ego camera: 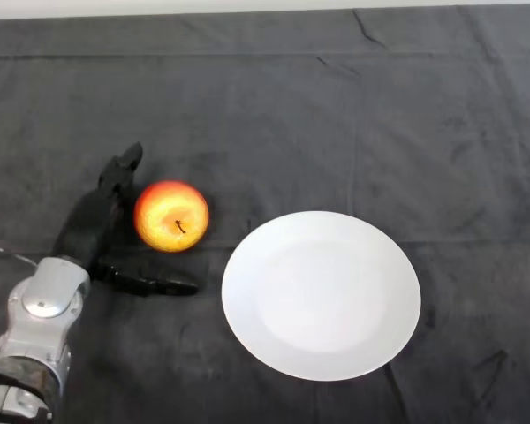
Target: Move the apple to the plate
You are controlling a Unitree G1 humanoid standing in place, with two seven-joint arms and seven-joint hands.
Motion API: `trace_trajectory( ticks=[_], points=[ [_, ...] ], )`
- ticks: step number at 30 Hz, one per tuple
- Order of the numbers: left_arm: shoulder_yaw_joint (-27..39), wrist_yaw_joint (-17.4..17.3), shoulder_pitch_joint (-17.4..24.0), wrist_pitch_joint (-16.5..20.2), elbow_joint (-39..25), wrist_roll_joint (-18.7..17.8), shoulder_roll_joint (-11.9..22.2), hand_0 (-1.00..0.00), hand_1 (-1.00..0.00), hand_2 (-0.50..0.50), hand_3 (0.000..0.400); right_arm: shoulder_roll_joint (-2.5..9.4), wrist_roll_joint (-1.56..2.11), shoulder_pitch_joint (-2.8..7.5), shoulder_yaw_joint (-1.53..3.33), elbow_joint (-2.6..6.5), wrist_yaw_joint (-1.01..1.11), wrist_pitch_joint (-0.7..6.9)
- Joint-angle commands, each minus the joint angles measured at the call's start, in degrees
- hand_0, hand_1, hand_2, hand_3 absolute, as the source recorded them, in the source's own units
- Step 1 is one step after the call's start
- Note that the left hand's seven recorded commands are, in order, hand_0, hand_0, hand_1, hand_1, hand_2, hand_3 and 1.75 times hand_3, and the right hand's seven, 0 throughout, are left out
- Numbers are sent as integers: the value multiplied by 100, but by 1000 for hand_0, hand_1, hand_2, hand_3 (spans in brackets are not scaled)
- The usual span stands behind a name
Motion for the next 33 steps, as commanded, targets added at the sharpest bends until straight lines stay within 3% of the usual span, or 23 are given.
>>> trace_trajectory(
  ticks=[1, 2, 3, 5, 9, 12, 13, 15, 18, 19, 33],
  points=[
    [-206, 63, -293, 25, 193, 164, -23, -329, -863, 267, 345, -112, 97, -43, -90, -33, -5, -23],
    [-222, 56, -287, 14, 197, 178, -19, -494, -894, 200, 358, -112, 97, -43, -90, -32, -4, -23],
    [-237, 48, -284, 7, 201, 191, -14, -494, -894, 200, 358, -112, 97, -43, -90, -32, -4, -23],
    [-270, 30, -287, 1, 212, 220, -3, -592, -894, 151, 358, -113, 97, -44, -90, -31, -4, -23],
    [-324, 13, -288, -10, 230, 269, 6, -667, -902, 118, 361, -113, 97, -44, -89, -30, -3, -23],
    [-354, -2, -288, -14, 243, 294, 14, -667, -902, 118, 361, -114, 97, -45, -89, -29, -3, -23],
    [-364, -4, -289, -13, 248, 303, 14, -878, -988, 55, 395, -114, 97, -45, -89, -28, -3, -23],
    [-377, -6, -290, -11, 256, 313, 13, -941, -1000, 29, 400, -114, 97, -45, -89, -28, -2, -23],
    [-392, -14, -292, -5, 267, 323, 14, -941, -1000, 29, 400, -115, 97, -45, -89, -27, -2, -23],
    [-395, -18, -294, -3, 271, 324, 16, -1000, -1000, 0, 400, -115, 97, -45, -89, -26, -2, -23],
    [-327, -49, -508, 115, 230, 279, 135, -1000, -1000, 0, 400, -116, 96, -47, -88, -23, 0, -24]
  ],
)
